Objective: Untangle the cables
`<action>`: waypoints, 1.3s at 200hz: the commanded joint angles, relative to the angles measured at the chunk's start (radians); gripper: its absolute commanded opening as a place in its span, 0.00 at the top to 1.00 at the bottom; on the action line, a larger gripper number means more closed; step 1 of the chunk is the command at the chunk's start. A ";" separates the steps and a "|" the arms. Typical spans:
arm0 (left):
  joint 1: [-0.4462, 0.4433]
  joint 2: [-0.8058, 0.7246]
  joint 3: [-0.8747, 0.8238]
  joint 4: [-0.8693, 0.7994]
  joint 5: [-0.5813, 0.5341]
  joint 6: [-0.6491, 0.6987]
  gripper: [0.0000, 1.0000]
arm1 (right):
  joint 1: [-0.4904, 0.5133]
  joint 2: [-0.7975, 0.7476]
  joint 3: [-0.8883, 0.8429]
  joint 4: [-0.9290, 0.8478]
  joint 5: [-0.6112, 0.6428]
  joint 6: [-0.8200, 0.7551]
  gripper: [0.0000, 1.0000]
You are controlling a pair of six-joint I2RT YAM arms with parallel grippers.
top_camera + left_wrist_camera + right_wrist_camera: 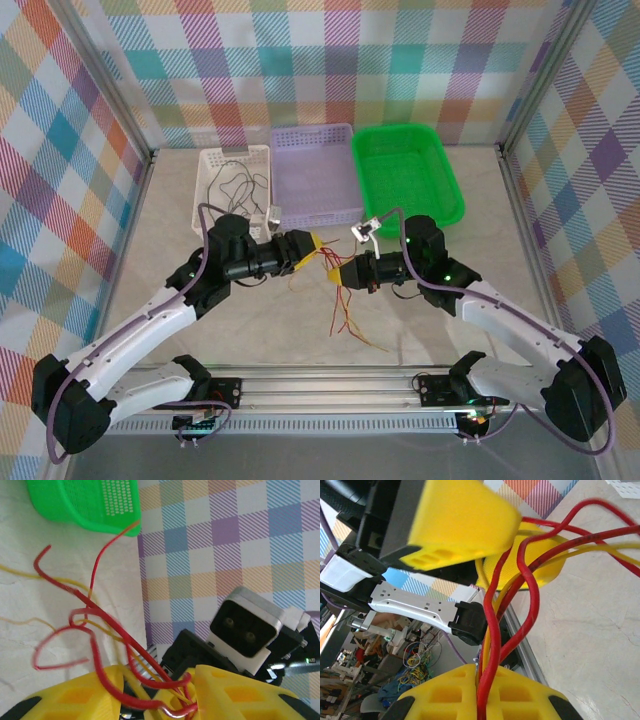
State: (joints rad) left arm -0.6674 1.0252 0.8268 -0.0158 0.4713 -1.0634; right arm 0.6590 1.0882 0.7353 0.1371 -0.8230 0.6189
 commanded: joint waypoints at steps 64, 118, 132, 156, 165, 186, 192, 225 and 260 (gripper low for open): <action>-0.017 -0.040 -0.028 -0.050 -0.025 0.036 0.91 | -0.009 0.002 0.016 -0.031 -0.005 -0.055 1.00; -0.017 -0.035 -0.014 -0.098 -0.050 0.063 1.00 | -0.009 -0.036 -0.025 -0.051 0.000 -0.065 0.86; -0.016 -0.035 -0.006 -0.130 -0.058 0.084 1.00 | -0.009 -0.077 -0.029 -0.105 0.041 -0.091 0.68; -0.017 -0.031 0.018 -0.187 -0.069 0.129 1.00 | -0.008 -0.134 -0.034 -0.154 0.062 -0.129 0.53; -0.017 -0.023 0.035 -0.225 -0.071 0.155 1.00 | -0.009 -0.149 -0.032 -0.162 0.059 -0.136 0.51; -0.017 -0.018 0.057 -0.254 -0.080 0.187 1.00 | -0.008 -0.161 -0.030 -0.159 0.074 -0.139 0.51; -0.017 -0.018 0.056 -0.252 -0.077 0.187 1.00 | -0.009 -0.157 -0.031 -0.153 0.078 -0.137 0.51; -0.018 -0.011 0.053 -0.219 -0.060 0.185 1.00 | -0.009 -0.059 -0.001 -0.116 0.080 -0.114 0.55; -0.023 -0.022 0.037 -0.197 -0.048 0.180 1.00 | -0.009 0.022 0.028 -0.073 0.106 -0.103 0.58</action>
State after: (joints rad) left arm -0.6804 1.0130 0.8494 -0.2405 0.4034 -0.8997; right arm 0.6537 1.0828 0.7155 0.0082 -0.7315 0.5148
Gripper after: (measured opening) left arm 0.047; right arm 0.430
